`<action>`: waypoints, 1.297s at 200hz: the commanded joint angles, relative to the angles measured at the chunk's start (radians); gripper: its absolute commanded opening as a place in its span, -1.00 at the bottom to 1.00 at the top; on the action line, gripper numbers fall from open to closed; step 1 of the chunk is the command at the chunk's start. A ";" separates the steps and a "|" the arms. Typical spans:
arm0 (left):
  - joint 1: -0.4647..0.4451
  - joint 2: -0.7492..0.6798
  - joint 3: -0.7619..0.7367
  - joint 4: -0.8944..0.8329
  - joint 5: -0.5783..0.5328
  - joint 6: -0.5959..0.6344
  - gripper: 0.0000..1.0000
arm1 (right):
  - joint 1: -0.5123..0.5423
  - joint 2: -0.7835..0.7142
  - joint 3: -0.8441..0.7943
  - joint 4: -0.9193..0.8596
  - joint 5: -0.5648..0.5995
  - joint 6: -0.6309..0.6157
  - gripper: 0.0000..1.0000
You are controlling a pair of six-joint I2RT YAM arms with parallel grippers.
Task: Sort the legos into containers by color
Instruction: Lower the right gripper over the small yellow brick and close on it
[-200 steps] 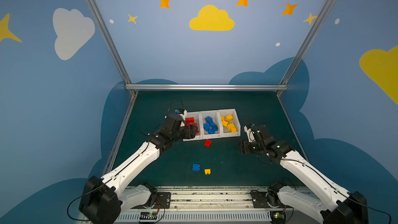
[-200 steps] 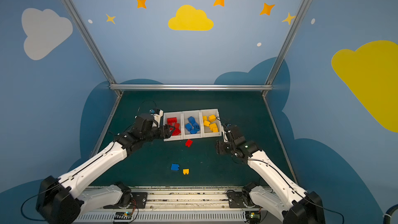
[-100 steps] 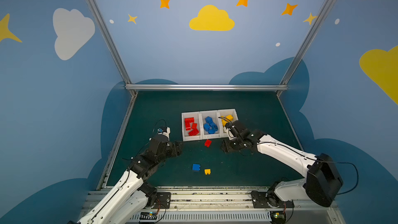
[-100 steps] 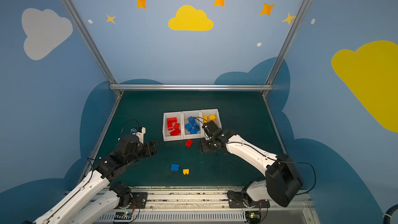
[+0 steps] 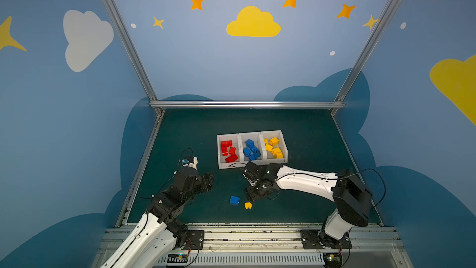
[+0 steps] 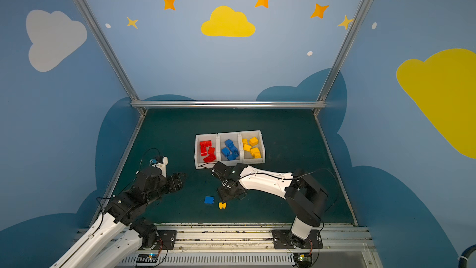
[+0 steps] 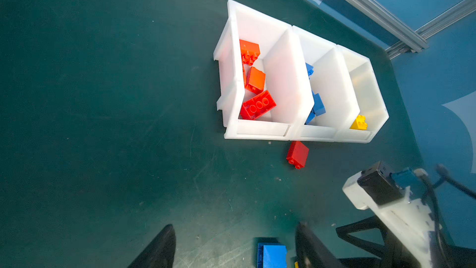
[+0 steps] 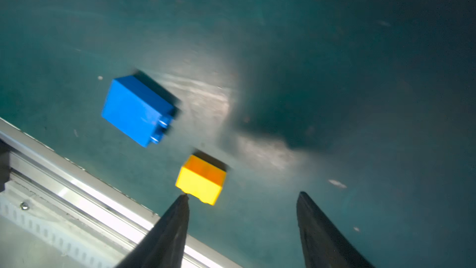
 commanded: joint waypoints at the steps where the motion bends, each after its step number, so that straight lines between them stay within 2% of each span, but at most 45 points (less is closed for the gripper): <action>1: 0.003 -0.017 -0.015 -0.040 -0.003 -0.013 0.46 | 0.035 0.061 0.073 -0.076 0.040 0.010 0.33; 60: 0.003 -0.075 -0.036 -0.062 -0.005 -0.033 0.46 | 0.085 0.176 0.161 -0.164 0.086 0.018 0.34; 152: 0.003 -0.068 -0.048 -0.049 0.000 -0.038 0.46 | 0.091 0.158 0.090 -0.155 0.079 0.058 0.27; 182: 0.003 -0.060 -0.046 -0.049 0.003 -0.037 0.46 | 0.090 0.159 0.083 -0.143 0.070 0.058 0.10; 229: 0.003 -0.061 -0.048 -0.048 0.003 -0.037 0.46 | 0.088 0.154 0.081 -0.131 0.066 0.055 -0.39; 259: 0.002 -0.061 -0.047 -0.047 0.003 -0.037 0.46 | 0.087 0.140 0.080 -0.132 0.075 0.052 -0.52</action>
